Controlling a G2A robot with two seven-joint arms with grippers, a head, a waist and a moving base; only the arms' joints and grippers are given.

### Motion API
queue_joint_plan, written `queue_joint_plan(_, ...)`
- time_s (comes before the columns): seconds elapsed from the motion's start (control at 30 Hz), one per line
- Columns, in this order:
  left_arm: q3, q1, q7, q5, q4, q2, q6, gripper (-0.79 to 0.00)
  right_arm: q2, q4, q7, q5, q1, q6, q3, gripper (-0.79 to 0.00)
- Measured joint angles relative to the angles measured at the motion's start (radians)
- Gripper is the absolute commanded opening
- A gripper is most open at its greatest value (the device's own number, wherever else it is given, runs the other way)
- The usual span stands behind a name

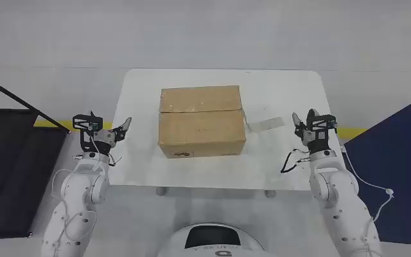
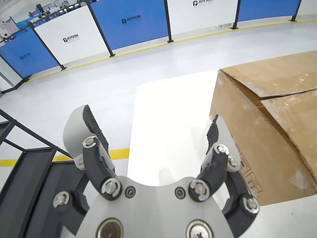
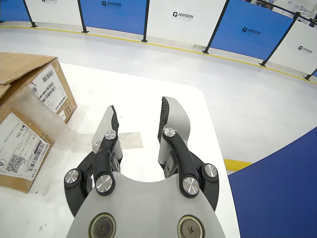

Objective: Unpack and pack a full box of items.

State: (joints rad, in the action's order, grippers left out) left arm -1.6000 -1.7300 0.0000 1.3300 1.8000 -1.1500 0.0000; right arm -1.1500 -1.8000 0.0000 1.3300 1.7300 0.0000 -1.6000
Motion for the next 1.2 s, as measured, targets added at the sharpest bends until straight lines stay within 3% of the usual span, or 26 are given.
queue_joint_plan(0.57,0.000,0.000,0.000,0.000,0.000,0.000,0.000,0.000,0.000,0.000,0.000,0.000,0.000,0.000,0.000,-0.440)
queue_joint_plan(0.6,0.000,0.000,0.000,0.000,0.000,0.000,0.000,0.000,0.000,0.000,0.000,0.000,0.000,0.000,0.000,0.000)
queue_joint_plan(0.97,0.004,0.059,-0.042,0.103,-0.009,0.009,-0.131,0.000,0.000,0.000,0.000,0.000,0.000,0.000,0.000,0.000)
queue_joint_plan(1.1,0.039,0.097,-0.073,0.153,-0.029,0.010,-0.181,0.000,0.000,0.000,0.000,0.000,0.000,0.000,0.000,0.000)
queue_joint_plan(1.2,0.091,0.136,-0.089,0.202,-0.054,0.005,-0.169,0.000,0.000,0.000,0.000,0.000,0.000,0.000,0.000,0.000)
